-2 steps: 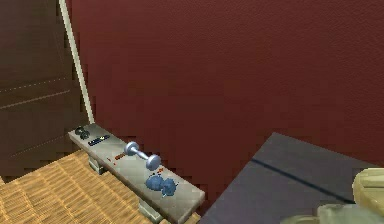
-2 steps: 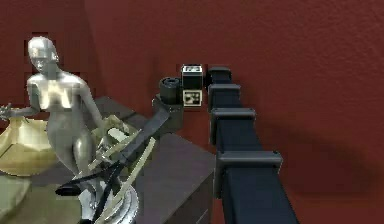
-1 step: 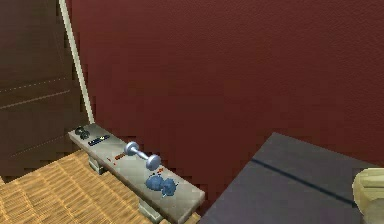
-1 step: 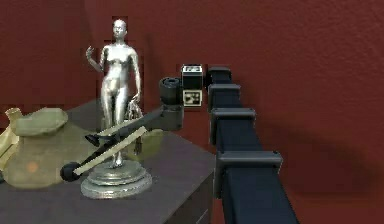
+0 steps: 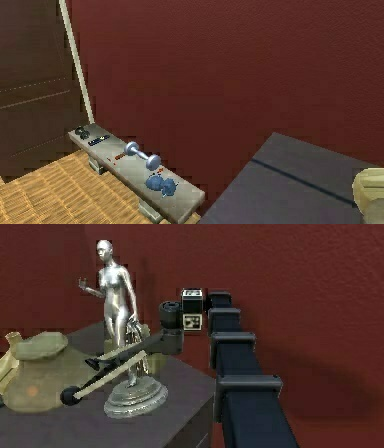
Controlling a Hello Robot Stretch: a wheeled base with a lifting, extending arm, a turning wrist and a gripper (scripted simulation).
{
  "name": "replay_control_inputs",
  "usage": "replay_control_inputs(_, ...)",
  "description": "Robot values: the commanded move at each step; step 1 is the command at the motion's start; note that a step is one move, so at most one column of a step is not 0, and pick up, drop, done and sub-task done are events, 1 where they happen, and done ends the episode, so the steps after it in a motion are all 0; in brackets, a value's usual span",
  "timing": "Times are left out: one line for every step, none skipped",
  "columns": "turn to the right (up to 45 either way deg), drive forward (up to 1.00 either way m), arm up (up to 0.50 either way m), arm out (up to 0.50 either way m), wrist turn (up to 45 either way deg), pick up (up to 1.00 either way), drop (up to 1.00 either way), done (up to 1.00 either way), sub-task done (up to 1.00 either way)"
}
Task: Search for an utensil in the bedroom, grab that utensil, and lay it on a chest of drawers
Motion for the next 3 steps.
replay_control_inputs(0.0, 0.0, 0.0, 0.0, 0.0, 0.0, 1.0, 0.0, 0.0)
replay_control_inputs(0.0, 0.0, 0.0, -0.1, 0.0, 0.0, 0.0, 0.0, 0.0)
replay_control_inputs(0.0, 0.0, 0.0, 0.0, 0.0, 0.0, 0.0, 1.0, 0.0)
